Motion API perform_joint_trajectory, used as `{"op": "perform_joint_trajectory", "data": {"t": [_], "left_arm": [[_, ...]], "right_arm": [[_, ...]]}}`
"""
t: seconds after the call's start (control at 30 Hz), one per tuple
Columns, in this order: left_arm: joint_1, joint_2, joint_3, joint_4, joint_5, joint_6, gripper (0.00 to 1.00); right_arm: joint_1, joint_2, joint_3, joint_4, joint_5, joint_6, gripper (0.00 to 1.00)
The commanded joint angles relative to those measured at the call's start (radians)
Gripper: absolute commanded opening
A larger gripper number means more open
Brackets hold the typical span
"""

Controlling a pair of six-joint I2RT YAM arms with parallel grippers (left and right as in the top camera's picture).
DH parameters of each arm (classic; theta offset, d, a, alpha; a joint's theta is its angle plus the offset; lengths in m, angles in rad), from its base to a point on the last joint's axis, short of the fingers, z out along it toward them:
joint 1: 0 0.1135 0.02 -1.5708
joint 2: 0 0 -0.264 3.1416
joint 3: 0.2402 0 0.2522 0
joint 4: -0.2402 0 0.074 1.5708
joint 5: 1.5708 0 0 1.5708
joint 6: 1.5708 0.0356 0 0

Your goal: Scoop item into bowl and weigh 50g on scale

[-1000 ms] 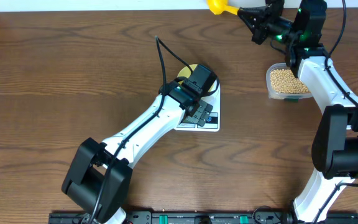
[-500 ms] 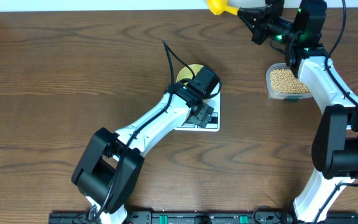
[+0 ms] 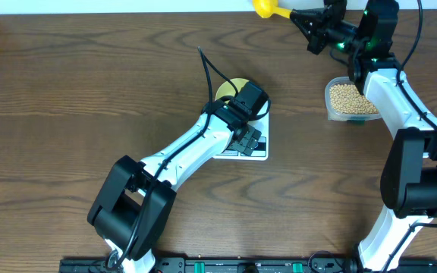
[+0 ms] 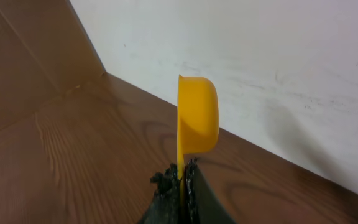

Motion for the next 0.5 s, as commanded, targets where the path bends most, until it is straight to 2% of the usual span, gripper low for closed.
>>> {"op": "perform_joint_trajectory", "data": {"t": [0.0,0.47], "left_arm": [[-0.003,0.027,0.019,0.000,-0.016,-0.013,1.00],[-0.003,0.062,0.019,0.008,-0.016,-0.013,0.99]], "right_arm": [[-0.006,0.003,0.022,-0.001,-0.003,-0.019,0.01],[-0.006,0.003,0.022,-0.001,-0.003,-0.019,0.01]]}}
